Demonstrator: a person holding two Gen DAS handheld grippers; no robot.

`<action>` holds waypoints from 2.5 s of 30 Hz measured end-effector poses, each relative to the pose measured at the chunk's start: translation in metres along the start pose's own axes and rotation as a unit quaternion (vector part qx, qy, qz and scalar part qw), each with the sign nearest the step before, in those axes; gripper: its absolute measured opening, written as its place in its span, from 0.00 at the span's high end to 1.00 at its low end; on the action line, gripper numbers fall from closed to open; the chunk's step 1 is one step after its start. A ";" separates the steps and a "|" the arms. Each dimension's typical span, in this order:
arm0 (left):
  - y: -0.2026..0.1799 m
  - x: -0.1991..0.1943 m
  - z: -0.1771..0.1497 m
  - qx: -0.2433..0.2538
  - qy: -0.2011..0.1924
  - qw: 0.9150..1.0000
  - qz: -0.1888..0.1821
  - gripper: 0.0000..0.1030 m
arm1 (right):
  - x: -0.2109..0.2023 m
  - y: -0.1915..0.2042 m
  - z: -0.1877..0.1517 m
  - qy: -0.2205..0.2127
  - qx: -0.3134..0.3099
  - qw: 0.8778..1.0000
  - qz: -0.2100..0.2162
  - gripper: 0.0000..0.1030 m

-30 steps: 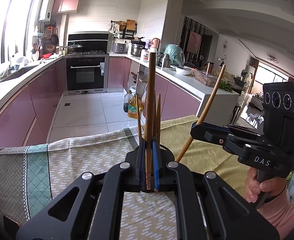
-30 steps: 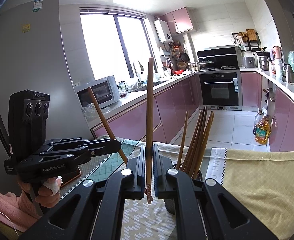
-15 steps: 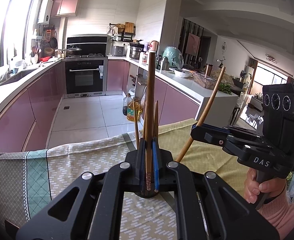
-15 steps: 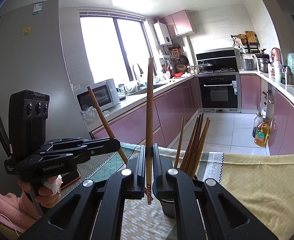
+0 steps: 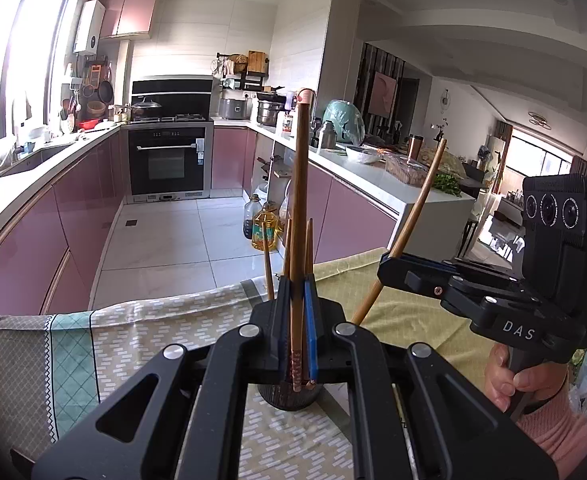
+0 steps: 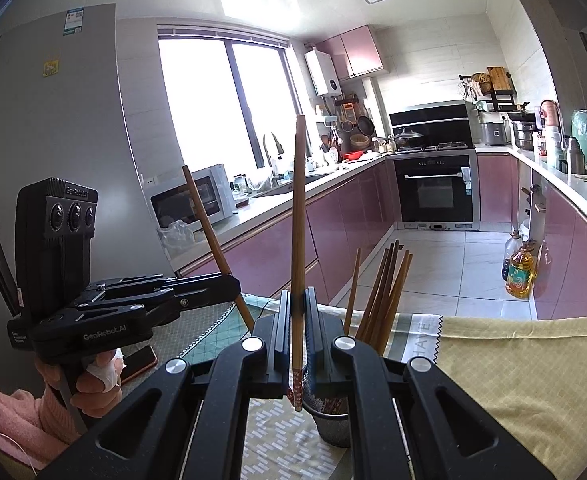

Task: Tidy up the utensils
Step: 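Lower the right tool's chopstick into the cup while the left tool holds its chopstick beside it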

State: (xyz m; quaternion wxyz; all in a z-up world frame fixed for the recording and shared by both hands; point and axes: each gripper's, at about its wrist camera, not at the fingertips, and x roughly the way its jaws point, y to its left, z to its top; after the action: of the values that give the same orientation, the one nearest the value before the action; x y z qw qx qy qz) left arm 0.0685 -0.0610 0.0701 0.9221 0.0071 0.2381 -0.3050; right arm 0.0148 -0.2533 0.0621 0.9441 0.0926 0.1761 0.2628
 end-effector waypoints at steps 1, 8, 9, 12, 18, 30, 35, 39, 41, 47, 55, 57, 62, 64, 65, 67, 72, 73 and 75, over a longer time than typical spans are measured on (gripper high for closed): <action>0.000 0.000 -0.001 0.000 0.000 1.000 -0.001 0.93 | 0.000 0.000 0.000 0.000 0.000 1.000 0.000 0.95; 0.003 -0.001 0.003 -0.002 -0.006 1.000 -0.001 0.93 | -0.002 -0.001 0.001 -0.003 0.000 1.000 -0.003 0.95; 0.002 -0.001 0.004 -0.002 -0.006 1.000 -0.001 0.93 | -0.002 -0.001 0.001 -0.004 0.000 1.000 -0.004 0.95; 0.002 0.002 0.006 -0.002 -0.007 1.000 -0.001 0.93 | -0.003 -0.002 0.001 -0.005 0.001 1.000 -0.005 0.95; 0.001 0.003 0.007 -0.001 -0.008 1.000 0.000 0.93 | -0.006 -0.003 0.000 -0.005 0.003 1.000 -0.007 0.95; -0.004 0.013 0.015 -0.002 -0.009 1.000 0.002 0.93 | -0.004 -0.009 0.003 -0.005 0.008 1.000 -0.016 0.95; -0.002 0.021 0.014 -0.008 -0.004 1.000 0.002 0.93 | 0.000 -0.012 0.002 0.001 0.013 1.000 -0.019 0.95; -0.004 0.024 0.010 -0.010 -0.001 1.000 -0.001 0.93 | 0.004 -0.015 -0.001 0.006 0.017 1.000 -0.023 0.95; -0.005 0.026 0.009 -0.011 0.000 1.000 -0.002 0.93 | 0.007 -0.014 0.001 0.008 0.020 0.999 -0.025 0.95; -0.002 0.032 0.005 -0.021 0.012 1.000 -0.001 0.93 | 0.012 -0.020 -0.004 0.016 0.027 0.999 -0.029 0.95; -0.001 0.034 0.002 -0.025 0.022 0.999 0.000 0.93 | 0.020 -0.023 -0.008 0.025 0.032 0.999 -0.032 0.95; -0.001 0.034 0.004 -0.024 0.023 0.999 0.003 0.93 | 0.021 -0.024 -0.007 0.026 0.034 0.999 -0.032 0.95; -0.002 0.033 0.004 -0.021 0.026 0.999 0.005 0.93 | 0.027 -0.028 -0.009 0.031 0.037 0.998 -0.036 0.95; -0.004 0.035 0.004 -0.020 0.028 0.999 0.007 0.93 | 0.029 -0.029 -0.011 0.035 0.038 0.998 -0.036 0.95; -0.004 0.035 0.004 -0.020 0.030 0.999 0.007 0.93 | 0.031 -0.029 -0.011 0.037 0.038 0.998 -0.037 0.95; -0.003 0.036 0.004 -0.018 0.032 0.999 0.008 0.93 | 0.034 -0.030 -0.012 0.040 0.038 0.998 -0.039 0.95; -0.003 0.039 0.002 -0.017 0.037 0.999 0.010 0.93 | 0.040 -0.034 -0.016 0.047 0.042 0.997 -0.040 0.95; -0.004 0.039 0.002 -0.017 0.038 0.999 0.010 0.93 | 0.042 -0.033 -0.016 0.049 0.042 0.997 -0.040 0.95; -0.003 0.041 0.001 -0.017 0.040 0.999 0.010 0.93 | 0.045 -0.034 -0.017 0.052 0.043 0.997 -0.041 0.95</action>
State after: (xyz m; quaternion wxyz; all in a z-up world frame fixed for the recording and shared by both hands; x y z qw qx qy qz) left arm 0.0960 -0.0867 0.0530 0.9147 0.0064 0.2801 -0.2912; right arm 0.0598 -0.2569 0.0245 0.9388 0.1115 0.2399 0.2206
